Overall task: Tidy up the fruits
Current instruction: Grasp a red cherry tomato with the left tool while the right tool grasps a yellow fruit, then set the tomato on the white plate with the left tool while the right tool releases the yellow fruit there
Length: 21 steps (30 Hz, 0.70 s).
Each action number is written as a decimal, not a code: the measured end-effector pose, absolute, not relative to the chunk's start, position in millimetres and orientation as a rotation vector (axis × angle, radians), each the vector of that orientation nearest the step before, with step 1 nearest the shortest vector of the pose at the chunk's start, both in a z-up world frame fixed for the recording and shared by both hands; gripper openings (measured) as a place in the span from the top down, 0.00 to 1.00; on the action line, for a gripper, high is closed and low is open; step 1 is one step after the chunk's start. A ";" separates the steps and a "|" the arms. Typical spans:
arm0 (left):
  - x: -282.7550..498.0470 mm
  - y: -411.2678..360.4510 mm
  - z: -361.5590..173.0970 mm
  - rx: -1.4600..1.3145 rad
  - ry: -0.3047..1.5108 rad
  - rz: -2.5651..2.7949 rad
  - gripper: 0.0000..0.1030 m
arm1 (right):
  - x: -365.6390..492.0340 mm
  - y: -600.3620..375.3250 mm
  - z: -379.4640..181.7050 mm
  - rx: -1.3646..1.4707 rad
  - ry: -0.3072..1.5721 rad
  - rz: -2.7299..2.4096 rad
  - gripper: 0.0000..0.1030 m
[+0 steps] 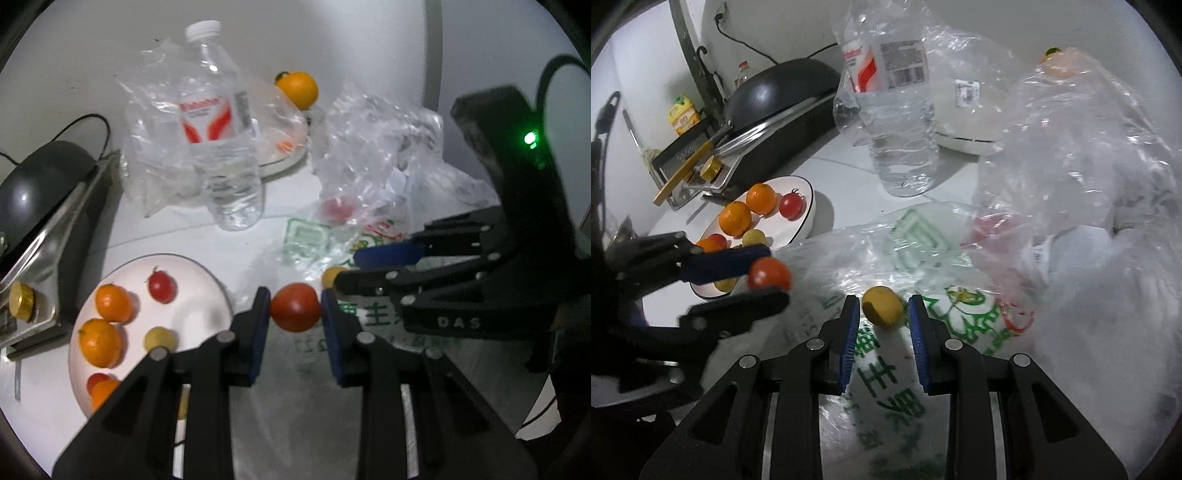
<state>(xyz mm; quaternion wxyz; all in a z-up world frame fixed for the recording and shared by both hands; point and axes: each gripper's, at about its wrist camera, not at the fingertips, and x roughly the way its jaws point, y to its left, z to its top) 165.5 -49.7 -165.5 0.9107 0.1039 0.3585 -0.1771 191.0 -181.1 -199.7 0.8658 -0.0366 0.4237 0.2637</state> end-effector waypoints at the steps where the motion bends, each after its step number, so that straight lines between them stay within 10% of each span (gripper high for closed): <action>1: 164.4 -46.8 -163.9 0.210 0.736 -0.362 0.72 | 191.6 -178.9 -200.3 -0.081 0.891 0.552 0.72; 21: 129.9 1.3 -141.9 0.139 0.667 -0.302 0.72 | 168.0 -150.1 -181.9 -0.190 0.846 0.501 0.73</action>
